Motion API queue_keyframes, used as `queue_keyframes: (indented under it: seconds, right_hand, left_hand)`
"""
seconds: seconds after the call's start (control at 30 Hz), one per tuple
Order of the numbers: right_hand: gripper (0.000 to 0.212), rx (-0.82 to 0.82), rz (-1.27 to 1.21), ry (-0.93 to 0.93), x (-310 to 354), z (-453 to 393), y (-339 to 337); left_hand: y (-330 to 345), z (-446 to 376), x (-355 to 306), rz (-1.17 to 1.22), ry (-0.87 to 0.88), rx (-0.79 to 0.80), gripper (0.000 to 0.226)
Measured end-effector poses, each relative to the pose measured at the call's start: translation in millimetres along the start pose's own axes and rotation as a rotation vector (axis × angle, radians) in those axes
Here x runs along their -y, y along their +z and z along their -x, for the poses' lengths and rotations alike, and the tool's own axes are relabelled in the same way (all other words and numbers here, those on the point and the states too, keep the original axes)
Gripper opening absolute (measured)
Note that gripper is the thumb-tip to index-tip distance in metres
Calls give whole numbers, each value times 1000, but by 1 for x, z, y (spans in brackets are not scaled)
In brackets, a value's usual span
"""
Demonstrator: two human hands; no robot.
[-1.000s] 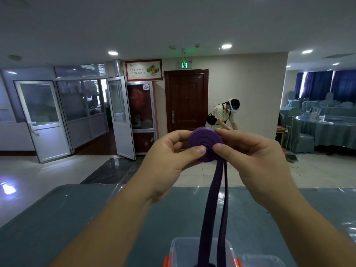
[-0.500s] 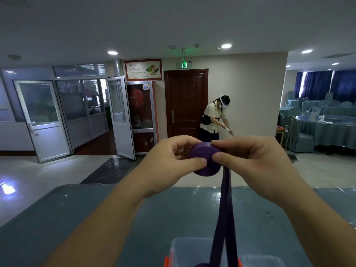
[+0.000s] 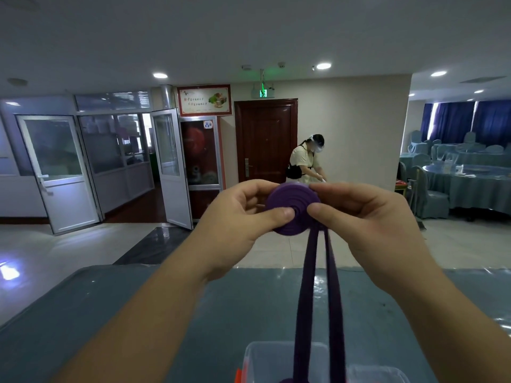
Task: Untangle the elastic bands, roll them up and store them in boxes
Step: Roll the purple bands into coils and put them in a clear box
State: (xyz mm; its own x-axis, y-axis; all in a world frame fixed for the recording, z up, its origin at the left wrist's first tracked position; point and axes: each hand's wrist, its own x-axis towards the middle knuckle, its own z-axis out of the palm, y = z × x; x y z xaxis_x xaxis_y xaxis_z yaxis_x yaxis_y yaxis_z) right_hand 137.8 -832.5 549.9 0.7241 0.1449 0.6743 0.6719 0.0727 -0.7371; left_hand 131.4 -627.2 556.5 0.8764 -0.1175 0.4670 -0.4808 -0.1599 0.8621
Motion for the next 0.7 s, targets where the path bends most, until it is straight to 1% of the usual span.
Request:
queue_keyframes:
  seconds: [0.07, 0.1, 0.13, 0.23, 0.27, 0.37, 0.43, 0.5, 0.6, 0.63, 0.7]
  right_hand:
    - [32, -50, -56, 9, -3, -1, 2]
    - [32, -46, -45, 16, -3, -1, 2]
    - [31, -22, -19, 29, -1, -1, 0]
    - [24, 70, 82, 47, 1, 2, -2]
    - [24, 70, 86, 35, 2, 3, -1]
    - [29, -10, -16, 23, -1, 3, 2]
    - [30, -30, -45, 37, -3, 2, 2]
    - [26, -2, 10, 55, -4, 1, -1]
    - [26, 80, 122, 59, 1, 1, -2]
    - [26, 81, 127, 45, 2, 2, -1]
    - [25, 37, 76, 25, 3, 3, 0]
  left_hand:
    - [6, 0, 5, 117, -23, -41, 38]
    - [8, 1, 8, 131, -32, -36, 39]
    - [8, 2, 10, 101, -35, -15, 39]
    - [-2, 2, 9, -144, -16, 97, 36]
    - [-4, 2, 8, -164, -10, 105, 35]
    - [0, 4, 10, -38, 27, -1, 40]
    - [6, 4, 14, 37, 21, -53, 42]
    - [8, 4, 15, 28, 2, -24, 42]
    - [3, 2, 8, -126, -5, 57, 35]
    - [2, 2, 5, -131, -2, 60, 32]
    - [3, 3, 4, -22, -2, 29, 36]
